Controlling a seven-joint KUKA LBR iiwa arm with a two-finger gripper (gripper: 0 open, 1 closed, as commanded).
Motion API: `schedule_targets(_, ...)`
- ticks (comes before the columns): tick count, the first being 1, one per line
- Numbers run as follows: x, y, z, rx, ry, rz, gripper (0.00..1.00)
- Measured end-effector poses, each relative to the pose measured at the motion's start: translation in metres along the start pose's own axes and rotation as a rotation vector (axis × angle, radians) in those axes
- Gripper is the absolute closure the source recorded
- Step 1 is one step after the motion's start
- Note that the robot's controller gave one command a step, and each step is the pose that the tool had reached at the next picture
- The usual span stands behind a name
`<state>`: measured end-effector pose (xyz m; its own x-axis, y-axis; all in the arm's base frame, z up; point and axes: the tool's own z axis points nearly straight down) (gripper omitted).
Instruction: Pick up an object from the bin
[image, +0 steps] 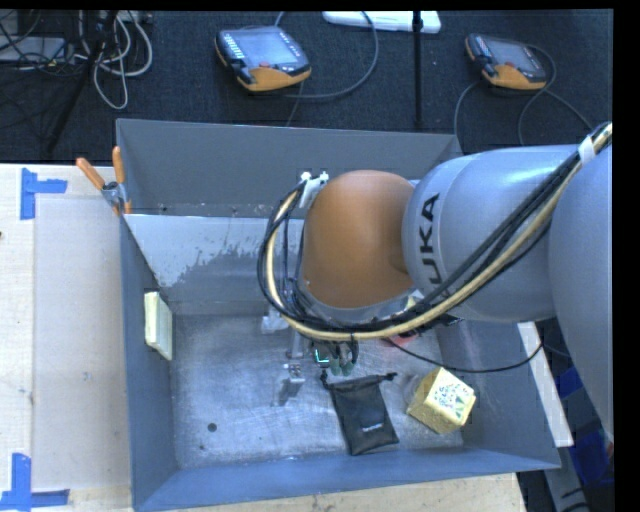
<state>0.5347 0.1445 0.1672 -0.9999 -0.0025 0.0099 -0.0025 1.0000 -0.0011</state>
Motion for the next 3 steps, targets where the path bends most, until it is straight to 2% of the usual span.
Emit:
schedule_targets(1, -0.002, -0.001, -0.004, -0.001, -0.008, 0.003, 0.0)
schedule_targets(2, -0.032, -0.028, 0.016, -0.005, -0.013, 0.064, 0.0)
schedule_targets(3, -0.06, -0.054, 0.05, -0.001, -0.013, 0.005, 0.0)
